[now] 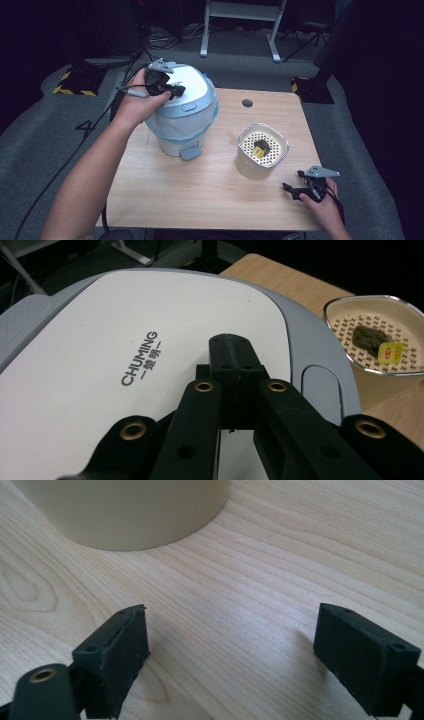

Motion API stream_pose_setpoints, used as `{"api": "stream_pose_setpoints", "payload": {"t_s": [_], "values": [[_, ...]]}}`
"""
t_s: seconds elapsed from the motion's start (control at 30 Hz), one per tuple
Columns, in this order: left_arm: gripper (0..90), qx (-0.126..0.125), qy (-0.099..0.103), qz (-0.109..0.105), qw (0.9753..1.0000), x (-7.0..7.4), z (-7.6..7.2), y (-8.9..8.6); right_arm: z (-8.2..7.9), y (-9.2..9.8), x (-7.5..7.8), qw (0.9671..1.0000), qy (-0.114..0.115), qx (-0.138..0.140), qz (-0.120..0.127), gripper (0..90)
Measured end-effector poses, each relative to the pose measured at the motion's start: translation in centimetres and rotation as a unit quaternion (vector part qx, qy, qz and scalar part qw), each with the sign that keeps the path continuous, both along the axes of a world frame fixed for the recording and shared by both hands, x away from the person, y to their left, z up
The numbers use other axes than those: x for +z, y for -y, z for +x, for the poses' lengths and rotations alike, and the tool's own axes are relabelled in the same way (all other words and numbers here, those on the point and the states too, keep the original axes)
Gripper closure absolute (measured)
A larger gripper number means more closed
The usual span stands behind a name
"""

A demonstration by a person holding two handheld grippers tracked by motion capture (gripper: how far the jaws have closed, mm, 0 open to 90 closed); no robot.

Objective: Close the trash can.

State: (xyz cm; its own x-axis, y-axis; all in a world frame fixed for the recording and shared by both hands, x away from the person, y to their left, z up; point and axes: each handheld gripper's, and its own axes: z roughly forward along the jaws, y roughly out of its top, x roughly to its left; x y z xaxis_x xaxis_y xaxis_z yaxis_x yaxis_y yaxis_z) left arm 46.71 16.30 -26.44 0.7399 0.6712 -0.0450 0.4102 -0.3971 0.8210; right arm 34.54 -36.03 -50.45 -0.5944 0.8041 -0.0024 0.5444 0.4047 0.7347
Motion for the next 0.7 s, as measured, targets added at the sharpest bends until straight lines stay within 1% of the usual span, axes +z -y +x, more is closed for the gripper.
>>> {"api": "stream_pose_setpoints", "payload": {"t_s": [0.03,0.07,0.1,0.17,0.23,0.37,0.5,0.6,0.7], "values": [[81.5,-0.003,-0.002,-0.018,0.9998,-0.1,0.0,-0.1,0.0,0.0,0.0,1.0,0.0,-0.001,0.0,14.5],[69.2,-0.001,-0.002,-0.033,0.9994,-0.3,0.0,-0.1,0.0,0.0,0.0,1.0,0.0,0.0,0.0,14.5],[62.9,-0.001,0.003,-0.044,0.999,-0.4,-0.1,-0.2,0.0,0.0,0.0,1.0,0.0,-0.001,0.0,14.5],[54.8,-0.013,0.022,-0.063,0.9977,-0.4,-0.2,-0.3,0.0,0.0,0.0,1.0,0.0,-0.001,0.0,14.5],[47.3,-0.022,0.026,-0.078,0.9963,-0.2,-0.5,-0.5,0.0,0.0,0.0,1.0,0.0,-0.001,0.0,14.5],[42.0,-0.03,0.052,-0.078,0.9951,0.3,-1.6,-1.0,0.1,0.0,0.0,1.0,0.0,0.001,0.0,14.4],[42.3,-0.045,0.068,-0.087,0.9928,0.8,-3.3,-1.8,0.3,0.0,0.0,1.0,0.0,0.009,0.0,14.3],[42.4,-0.062,0.079,-0.089,0.991,0.9,-4.6,-2.6,0.5,0.0,0.0,0.9999,-0.001,0.014,-0.001,14.1],[42.4,-0.073,0.074,-0.097,0.9899,1.0,-6.0,-3.5,0.8,0.0,0.0,0.9998,-0.001,0.017,-0.001,13.9]]}}
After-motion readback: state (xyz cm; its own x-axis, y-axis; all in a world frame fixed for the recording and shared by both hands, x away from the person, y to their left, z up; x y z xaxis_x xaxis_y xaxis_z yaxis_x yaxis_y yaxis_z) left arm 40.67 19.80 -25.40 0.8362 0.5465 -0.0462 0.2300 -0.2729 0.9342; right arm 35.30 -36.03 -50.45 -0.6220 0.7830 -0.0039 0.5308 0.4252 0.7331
